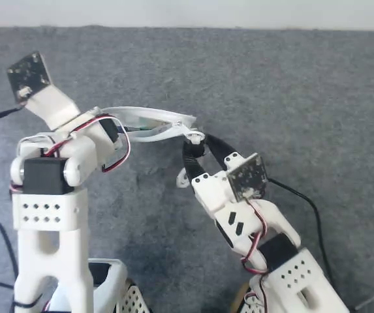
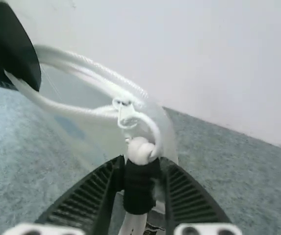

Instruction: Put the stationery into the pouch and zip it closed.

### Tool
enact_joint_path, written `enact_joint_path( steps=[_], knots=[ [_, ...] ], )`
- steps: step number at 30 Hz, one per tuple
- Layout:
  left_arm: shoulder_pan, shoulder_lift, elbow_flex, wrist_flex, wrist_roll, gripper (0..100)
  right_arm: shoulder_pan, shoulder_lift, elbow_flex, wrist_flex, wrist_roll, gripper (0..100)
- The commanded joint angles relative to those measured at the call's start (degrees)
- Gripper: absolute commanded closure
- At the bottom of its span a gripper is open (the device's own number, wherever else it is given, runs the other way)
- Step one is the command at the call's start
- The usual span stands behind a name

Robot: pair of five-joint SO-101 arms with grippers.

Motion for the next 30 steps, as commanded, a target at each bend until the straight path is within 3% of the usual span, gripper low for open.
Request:
enact_joint_path(
  steps=[1, 6, 30],
  knots=[
    [-0.4, -2.7, -0.7, -2.3, 0.7, 99, -0.5, -3.4, -1.1, 0.9, -0.4, 92.4],
    [-0.4, -2.7, -0.7, -2.3, 0.7, 99, -0.7, -3.6, -1.4, 4.5, -0.5, 84.6],
    [-0.4, -2.7, -0.6, -2.2, 0.7, 99, -0.7, -3.4, -0.9, 1.5, -0.6, 88.7]
  ],
)
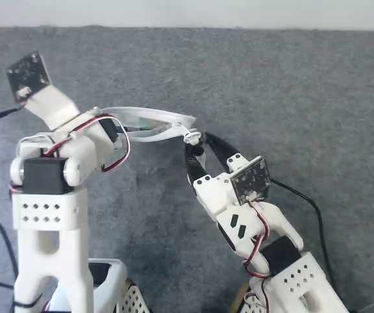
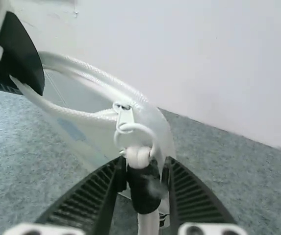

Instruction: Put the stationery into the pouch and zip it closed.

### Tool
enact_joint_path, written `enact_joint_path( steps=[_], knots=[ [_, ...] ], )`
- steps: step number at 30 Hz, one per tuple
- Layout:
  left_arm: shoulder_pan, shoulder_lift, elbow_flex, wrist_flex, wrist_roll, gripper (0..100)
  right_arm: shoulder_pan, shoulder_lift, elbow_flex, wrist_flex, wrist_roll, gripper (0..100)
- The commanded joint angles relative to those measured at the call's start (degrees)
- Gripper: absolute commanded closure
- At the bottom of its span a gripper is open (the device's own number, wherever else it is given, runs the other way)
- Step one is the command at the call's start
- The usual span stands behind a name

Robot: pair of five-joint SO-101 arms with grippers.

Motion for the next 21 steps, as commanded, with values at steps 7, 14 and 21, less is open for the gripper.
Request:
enact_joint_path(
  steps=[7, 14, 21],
  knots=[
    [-0.2, -2.7, -0.6, -2.2, 0.7, 99, -0.6, 6.7, -4.4, -1.4, -0.5, 88.7],
    [-0.3, -2.7, -0.6, -2.2, 0.7, 99, -0.5, 4.2, -4.7, -1.3, -0.5, 99.2],
    [-0.3, -2.7, -0.5, -2.2, 0.7, 99, -0.7, -1.7, -4.7, 6.2, -0.3, 99.3]
  ],
)
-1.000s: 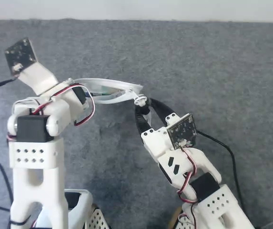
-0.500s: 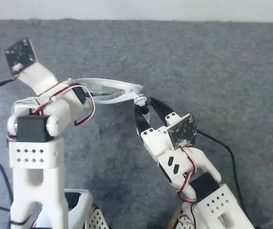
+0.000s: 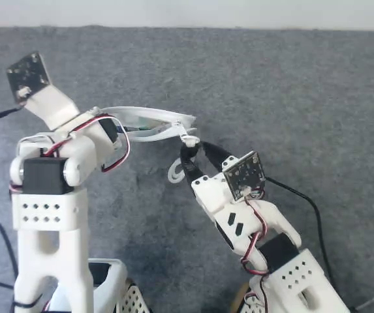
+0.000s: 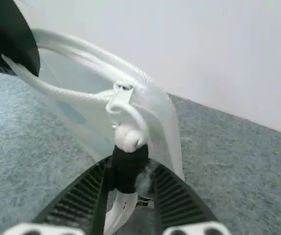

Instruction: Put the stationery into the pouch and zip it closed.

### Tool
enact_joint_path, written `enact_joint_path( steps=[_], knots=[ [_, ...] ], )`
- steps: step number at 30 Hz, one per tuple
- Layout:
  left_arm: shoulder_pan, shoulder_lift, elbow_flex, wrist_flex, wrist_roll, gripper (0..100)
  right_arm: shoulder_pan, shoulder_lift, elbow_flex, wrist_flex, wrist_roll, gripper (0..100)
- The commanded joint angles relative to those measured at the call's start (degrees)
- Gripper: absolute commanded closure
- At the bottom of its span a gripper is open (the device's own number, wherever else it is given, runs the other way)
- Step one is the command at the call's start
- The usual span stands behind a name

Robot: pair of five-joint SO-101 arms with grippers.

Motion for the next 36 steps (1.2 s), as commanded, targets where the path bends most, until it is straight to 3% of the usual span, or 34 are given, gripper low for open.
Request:
enact_joint_path(
  steps=[1, 9, 13, 17, 24, 27, 29, 36],
  knots=[
    [-0.3, -2.7, -0.5, -2.2, 0.7, 99, -0.4, -4.1, -3.8, 3.3, -0.1, 99.3],
    [-0.4, -2.6, -0.4, -2.2, 0.5, 99, -1.2, -6.7, -4.0, 7.6, 3.9, 99.3],
    [-0.3, -2.5, -0.4, -2.3, -3.2, 99, -2.9, -7.1, -3.9, 9.1, 4.5, 99.3],
    [-0.4, -2.5, -0.3, -2.7, -4.2, 99, -2.9, -7.1, -4.0, 10.4, 10.6, 99.3],
    [-0.5, -2.3, -0.2, -3.0, -4.2, 99, -2.9, -7.2, -4.5, 12.6, 11.5, 99.3],
    [-0.5, -2.3, -0.1, -3.3, -4.3, 99, -3.1, -7.2, -7.1, 17.7, 17.8, 99.3],
    [-0.5, -2.4, 0.2, -4.7, -4.3, 96, -3.3, -7.2, -8.4, 21.0, 21.5, 99.3],
    [-0.6, -2.7, 4.6, -9.1, -6.6, 83, -3.4, -7.2, -8.9, 22.5, 22.2, 99.3]
  ],
)
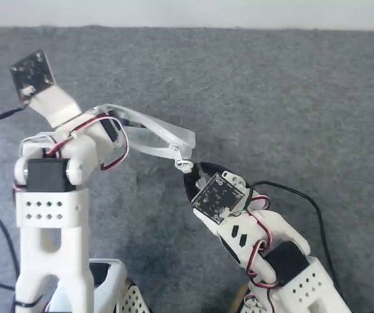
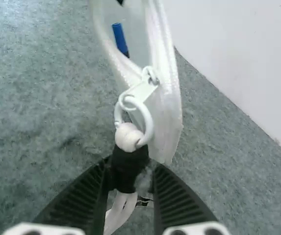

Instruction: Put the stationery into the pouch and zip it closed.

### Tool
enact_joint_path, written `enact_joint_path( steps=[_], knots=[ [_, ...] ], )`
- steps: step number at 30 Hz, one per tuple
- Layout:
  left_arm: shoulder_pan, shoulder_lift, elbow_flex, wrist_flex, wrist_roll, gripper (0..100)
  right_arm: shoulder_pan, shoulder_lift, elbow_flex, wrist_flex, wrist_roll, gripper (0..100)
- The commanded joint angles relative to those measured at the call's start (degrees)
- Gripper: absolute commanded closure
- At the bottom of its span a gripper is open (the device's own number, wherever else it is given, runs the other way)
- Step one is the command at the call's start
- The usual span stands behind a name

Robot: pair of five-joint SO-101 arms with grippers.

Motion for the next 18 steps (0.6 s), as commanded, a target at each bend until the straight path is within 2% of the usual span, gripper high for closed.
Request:
enact_joint_path(
  steps=[1, 4, 7, 18],
  knots=[
    [0.0, -2.6, -0.2, -3.0, -4.5, 82, -0.3, -1.4, -3.7, 0.4, 1.1, 99.3],
    [0.0, -2.6, -0.4, -3.3, -9.1, 82, -0.4, -1.4, -4.0, 2.5, 1.8, 99.3],
    [0.0, -2.6, -0.7, -3.3, -11.4, 82, -2.9, -2.9, -4.7, 6.7, 5.6, 99.3],
    [1.3, -2.7, -5.8, -3.2, -20.8, 82, -9.9, -20.9, -4.5, 22.4, 11.3, 99.3]
  ],
)
